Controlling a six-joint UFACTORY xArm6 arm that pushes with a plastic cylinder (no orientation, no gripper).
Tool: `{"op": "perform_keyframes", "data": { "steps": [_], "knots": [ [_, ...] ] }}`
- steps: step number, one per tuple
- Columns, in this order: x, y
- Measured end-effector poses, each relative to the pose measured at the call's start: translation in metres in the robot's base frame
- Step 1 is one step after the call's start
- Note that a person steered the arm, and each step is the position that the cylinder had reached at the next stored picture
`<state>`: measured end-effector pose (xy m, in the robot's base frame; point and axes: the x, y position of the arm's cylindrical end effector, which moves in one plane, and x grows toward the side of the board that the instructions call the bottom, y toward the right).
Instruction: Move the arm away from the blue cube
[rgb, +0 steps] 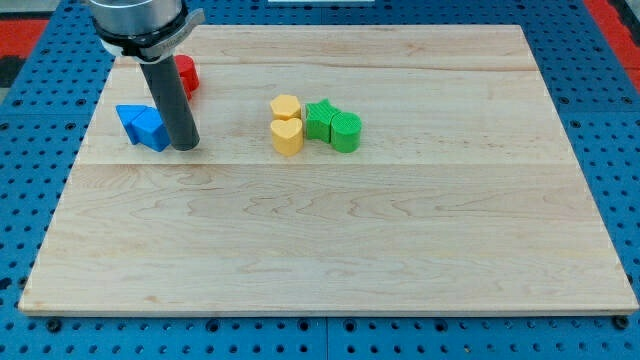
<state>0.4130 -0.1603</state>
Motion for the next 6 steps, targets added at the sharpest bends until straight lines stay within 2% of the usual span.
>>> {"op": "perform_keyframes", "data": {
  "steps": [6],
  "knots": [
    [0.000,0.047]
  ]
}}
